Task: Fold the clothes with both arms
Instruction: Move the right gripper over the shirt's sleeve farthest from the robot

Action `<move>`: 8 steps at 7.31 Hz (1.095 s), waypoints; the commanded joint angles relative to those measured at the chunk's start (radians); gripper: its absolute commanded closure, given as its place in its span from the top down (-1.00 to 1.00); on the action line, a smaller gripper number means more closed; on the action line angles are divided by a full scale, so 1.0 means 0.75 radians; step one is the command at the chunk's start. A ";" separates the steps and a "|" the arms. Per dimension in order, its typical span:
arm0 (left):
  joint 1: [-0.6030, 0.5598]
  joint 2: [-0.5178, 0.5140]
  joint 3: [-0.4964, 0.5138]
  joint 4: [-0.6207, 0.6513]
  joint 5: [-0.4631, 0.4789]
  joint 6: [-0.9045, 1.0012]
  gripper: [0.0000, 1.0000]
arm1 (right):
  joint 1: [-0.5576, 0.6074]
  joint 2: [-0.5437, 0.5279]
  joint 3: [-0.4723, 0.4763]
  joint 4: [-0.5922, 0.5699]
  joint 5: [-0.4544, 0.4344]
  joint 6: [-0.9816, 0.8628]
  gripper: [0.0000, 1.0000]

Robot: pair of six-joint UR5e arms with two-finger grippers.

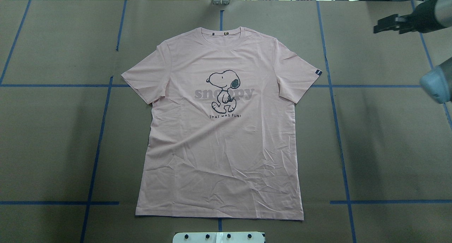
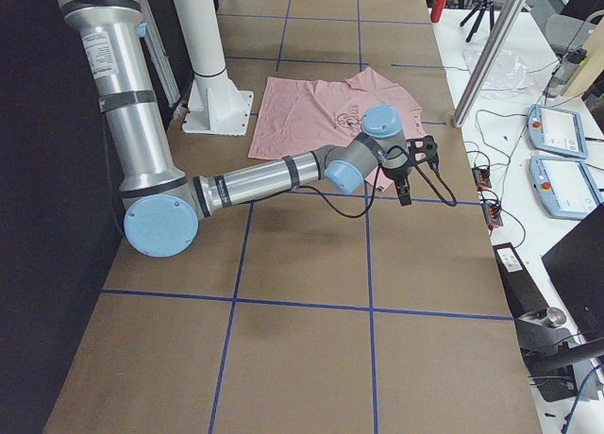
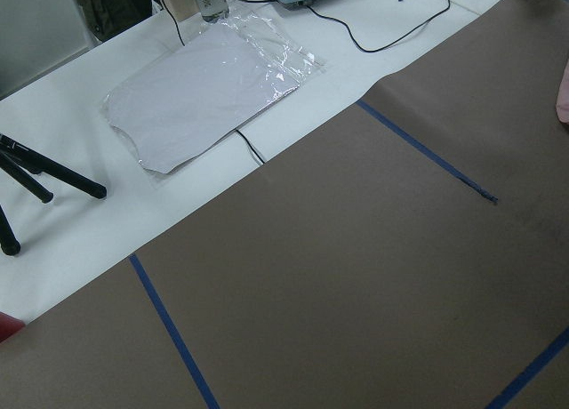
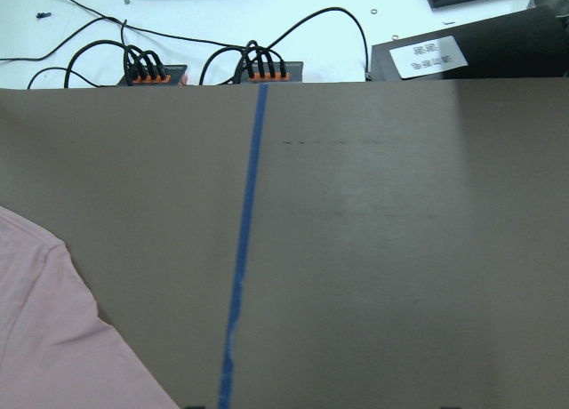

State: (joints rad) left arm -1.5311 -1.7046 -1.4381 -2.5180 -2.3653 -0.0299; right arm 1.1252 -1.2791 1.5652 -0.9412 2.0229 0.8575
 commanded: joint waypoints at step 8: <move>0.033 0.000 0.003 0.001 0.000 -0.003 1.00 | -0.449 0.159 -0.244 0.060 -0.501 0.233 0.21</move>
State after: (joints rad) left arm -1.5075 -1.7043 -1.4358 -2.5185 -2.3661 -0.0318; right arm 0.7979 -1.1457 1.3833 -0.8942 1.6573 1.0336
